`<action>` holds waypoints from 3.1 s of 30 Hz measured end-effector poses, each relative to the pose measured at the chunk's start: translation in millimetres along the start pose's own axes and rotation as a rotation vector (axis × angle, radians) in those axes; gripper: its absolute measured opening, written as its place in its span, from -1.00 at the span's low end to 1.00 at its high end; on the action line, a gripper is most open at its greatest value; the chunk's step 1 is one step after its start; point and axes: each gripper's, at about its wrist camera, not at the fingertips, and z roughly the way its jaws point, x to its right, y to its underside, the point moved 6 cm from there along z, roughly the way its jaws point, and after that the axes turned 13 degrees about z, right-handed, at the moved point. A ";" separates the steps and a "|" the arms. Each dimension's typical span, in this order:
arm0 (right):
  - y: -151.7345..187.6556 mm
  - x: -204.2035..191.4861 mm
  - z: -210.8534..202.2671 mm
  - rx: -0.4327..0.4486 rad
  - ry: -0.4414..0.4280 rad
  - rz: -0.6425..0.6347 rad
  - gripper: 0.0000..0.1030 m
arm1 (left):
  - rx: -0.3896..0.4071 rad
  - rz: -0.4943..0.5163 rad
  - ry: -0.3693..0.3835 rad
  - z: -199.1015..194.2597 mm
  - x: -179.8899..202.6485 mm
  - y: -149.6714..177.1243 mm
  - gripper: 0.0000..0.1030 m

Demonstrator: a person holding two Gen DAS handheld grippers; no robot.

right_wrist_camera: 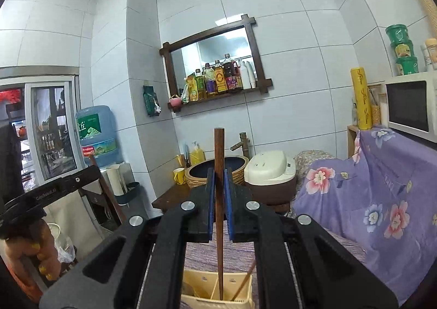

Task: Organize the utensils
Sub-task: 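Carry the chopstick in the right tool over the holder while the left tool carries its chopstick there, then open the right tool into the holder while the left tool releases its chopstick there, then lower the left tool and close on a yellow-tipped black chopstick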

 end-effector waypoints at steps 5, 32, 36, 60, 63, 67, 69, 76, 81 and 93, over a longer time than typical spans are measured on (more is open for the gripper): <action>39.3 16.6 32.8 -0.046 0.042 0.018 -0.85 | -0.066 -0.001 0.013 33.4 11.5 37.7 -0.84; 146.5 67.2 22.2 -0.183 0.141 0.074 -0.07 | -0.229 -0.015 0.033 34.3 14.2 156.2 0.18; 168.2 68.0 1.7 -0.258 0.147 0.077 -0.07 | -0.242 -0.003 0.019 6.3 10.5 169.9 0.41; 318.3 107.6 -48.7 -0.564 0.289 0.105 -0.07 | -0.708 0.011 0.032 -8.2 32.1 345.2 -0.44; 319.2 106.0 -51.2 -0.566 0.285 0.103 -0.06 | -0.734 0.024 0.020 2.4 32.7 351.5 -0.49; 320.0 104.7 -51.4 -0.576 0.290 0.096 -0.06 | -0.751 0.044 0.006 12.8 31.8 357.0 -0.51; 321.8 104.9 -50.3 -0.587 0.298 0.090 -0.06 | -0.748 0.062 -0.006 17.3 30.3 357.2 -0.57; 329.6 105.0 -32.7 -0.664 0.312 0.100 -0.06 | -0.751 0.103 -0.016 26.9 13.2 356.6 -0.78; 337.4 101.0 -9.1 -0.716 0.325 0.121 -0.06 | -0.754 0.109 -0.014 25.8 5.1 356.9 -0.79; 353.7 99.4 31.7 -0.746 0.444 0.084 -0.39 | -0.753 0.121 -0.024 25.0 8.5 356.3 -0.78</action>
